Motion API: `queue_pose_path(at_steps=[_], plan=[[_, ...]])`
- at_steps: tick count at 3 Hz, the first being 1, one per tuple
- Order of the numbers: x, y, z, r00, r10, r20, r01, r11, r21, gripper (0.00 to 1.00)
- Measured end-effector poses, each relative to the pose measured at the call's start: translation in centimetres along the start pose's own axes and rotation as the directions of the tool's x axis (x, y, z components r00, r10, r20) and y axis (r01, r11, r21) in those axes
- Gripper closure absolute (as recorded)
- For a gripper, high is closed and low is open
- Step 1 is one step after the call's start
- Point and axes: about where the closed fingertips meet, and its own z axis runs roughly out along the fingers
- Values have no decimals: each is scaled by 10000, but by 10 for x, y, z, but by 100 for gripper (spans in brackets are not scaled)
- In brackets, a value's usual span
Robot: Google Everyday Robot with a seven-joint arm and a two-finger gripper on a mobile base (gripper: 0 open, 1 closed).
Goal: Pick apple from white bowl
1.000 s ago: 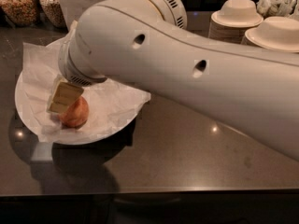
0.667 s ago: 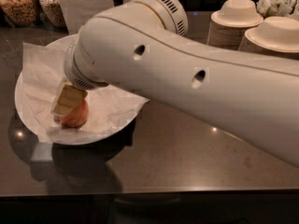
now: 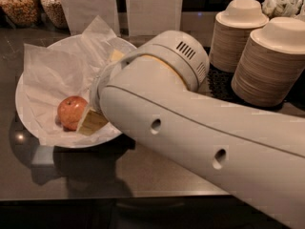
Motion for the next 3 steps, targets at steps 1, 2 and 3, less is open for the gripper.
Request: queue_pose_path(at_steps=[1,2,3], plan=[[0,1,2,9999,-7,104,7,10000,1,0],[-17,-5,14,9965,-93,831,72,9996,259,0],[-17,-5,14,9965,-94,833,72,9996,259,0]])
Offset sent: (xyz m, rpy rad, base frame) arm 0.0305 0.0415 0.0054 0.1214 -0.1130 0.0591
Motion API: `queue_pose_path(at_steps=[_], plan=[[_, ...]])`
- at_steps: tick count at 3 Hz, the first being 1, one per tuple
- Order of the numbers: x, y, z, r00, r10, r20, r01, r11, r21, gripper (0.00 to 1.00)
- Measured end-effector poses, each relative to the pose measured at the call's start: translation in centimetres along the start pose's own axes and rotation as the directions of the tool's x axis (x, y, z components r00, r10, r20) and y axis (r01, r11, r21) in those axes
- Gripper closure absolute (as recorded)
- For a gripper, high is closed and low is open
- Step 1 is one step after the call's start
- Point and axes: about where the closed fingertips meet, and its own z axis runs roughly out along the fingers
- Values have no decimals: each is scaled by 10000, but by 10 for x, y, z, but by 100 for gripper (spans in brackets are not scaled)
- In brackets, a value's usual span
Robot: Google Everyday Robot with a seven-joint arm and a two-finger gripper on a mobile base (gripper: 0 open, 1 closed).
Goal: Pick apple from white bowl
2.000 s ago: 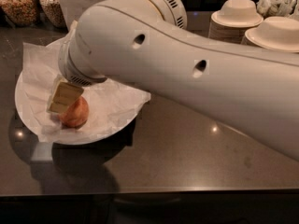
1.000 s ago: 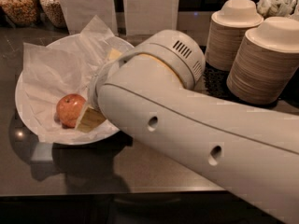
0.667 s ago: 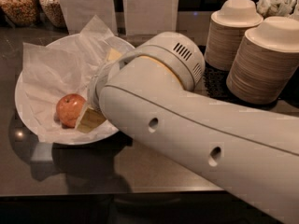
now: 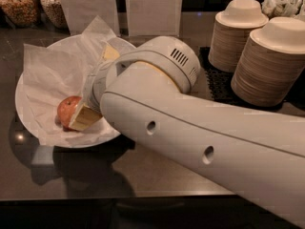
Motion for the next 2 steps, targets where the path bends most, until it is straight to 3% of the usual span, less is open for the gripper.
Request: queue_pose_path(at_steps=[1,2], plan=[[-9,3,18,9972,159,737,-145,9997,-189,0],[-23,-1,30,9850,325,1693,-306,9994,-140,0]])
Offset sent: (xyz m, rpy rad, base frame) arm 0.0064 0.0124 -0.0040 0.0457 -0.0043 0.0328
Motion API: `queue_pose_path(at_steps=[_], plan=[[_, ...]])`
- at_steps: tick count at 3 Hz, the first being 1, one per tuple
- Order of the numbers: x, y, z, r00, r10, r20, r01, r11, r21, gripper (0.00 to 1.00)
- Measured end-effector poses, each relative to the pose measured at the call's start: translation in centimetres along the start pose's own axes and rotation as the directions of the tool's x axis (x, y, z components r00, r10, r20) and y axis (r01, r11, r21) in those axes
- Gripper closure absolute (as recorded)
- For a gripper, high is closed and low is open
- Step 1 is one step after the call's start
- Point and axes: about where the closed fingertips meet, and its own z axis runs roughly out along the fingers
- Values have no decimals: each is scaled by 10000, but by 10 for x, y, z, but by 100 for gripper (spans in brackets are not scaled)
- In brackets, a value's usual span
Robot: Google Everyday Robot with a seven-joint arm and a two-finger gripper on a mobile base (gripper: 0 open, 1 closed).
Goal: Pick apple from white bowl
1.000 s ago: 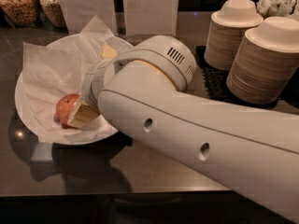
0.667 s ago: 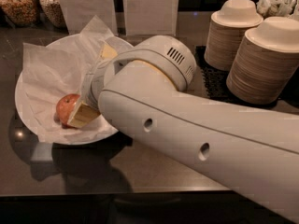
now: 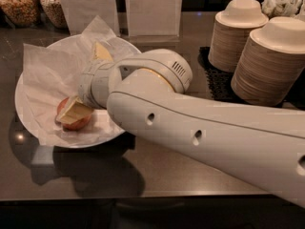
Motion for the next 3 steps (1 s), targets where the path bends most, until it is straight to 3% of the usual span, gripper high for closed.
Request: queue_pose_path(at_steps=[1,2,3], plan=[[-3,-1,-2,10000,-37,18,37,10000,45,0],[15,19,4,9969,81,-788,-118,9988,-470,0],[15,19,4,9969,82,-786,-119,9988,-470,0]])
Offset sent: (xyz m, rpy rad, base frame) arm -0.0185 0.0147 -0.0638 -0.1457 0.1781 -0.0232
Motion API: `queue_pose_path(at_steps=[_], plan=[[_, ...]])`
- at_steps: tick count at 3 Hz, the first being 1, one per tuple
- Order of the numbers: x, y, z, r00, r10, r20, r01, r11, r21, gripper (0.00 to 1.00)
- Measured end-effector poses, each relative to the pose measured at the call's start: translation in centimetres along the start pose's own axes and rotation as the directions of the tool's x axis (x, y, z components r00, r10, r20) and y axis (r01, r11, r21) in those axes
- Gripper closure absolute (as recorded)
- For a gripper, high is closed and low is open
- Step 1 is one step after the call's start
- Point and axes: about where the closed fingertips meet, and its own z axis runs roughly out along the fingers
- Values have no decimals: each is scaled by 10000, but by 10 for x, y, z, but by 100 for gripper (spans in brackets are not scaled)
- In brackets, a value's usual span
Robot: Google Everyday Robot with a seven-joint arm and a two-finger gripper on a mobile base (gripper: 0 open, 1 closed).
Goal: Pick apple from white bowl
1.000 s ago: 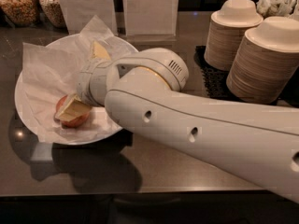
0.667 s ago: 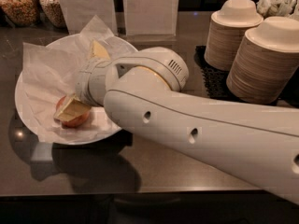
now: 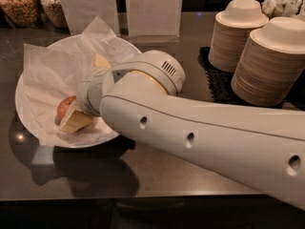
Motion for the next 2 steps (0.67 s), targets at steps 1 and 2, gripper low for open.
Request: queue_pose_path(at_steps=[1,2], plan=[[7,-19,26,9991,249,358,-250,9997,47,0],[7,-19,26,9991,246,359,-247,9997,49,0]])
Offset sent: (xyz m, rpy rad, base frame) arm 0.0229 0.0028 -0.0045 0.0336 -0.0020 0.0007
